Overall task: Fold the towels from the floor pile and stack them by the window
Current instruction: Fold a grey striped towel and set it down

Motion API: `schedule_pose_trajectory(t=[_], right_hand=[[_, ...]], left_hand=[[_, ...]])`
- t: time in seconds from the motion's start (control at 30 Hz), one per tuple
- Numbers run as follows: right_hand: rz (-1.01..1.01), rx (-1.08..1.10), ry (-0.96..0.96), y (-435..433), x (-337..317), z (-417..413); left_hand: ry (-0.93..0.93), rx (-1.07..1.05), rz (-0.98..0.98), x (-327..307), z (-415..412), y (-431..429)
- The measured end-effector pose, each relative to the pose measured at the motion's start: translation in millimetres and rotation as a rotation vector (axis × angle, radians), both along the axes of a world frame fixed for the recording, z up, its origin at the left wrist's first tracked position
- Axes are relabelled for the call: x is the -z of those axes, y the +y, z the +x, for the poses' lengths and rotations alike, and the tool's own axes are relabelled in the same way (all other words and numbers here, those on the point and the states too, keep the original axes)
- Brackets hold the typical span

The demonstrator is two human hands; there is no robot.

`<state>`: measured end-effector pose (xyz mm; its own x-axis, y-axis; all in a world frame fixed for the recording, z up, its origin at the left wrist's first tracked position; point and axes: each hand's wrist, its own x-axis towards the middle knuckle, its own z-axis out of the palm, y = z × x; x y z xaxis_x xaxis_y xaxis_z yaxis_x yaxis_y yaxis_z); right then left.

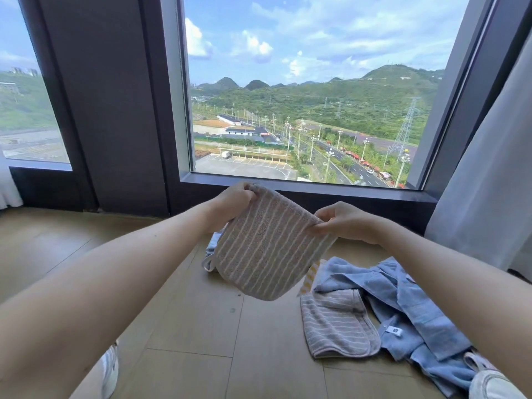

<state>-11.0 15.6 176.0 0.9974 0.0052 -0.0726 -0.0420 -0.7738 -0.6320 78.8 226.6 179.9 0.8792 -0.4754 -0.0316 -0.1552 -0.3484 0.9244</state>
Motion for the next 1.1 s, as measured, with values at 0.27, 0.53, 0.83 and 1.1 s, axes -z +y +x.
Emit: schedule_pose_trajectory(t=[0.27,0.53,0.83,1.1], right_hand=[[0.164,0.116,-0.079,-5,1,2],[0.007,0.170,-0.312,-5,4,9],[-0.005,0.165,-0.163,0,22,15],[-0.150,0.225,-0.047,-11,34,38]], left_hand=[[-0.058,-0.084,0.041,12,8,7],[-0.100,-0.126,0.062,19,15,9],[-0.215,-0.029,0.290,38,26,28],[0.056,0.007,0.187,61,37,1]])
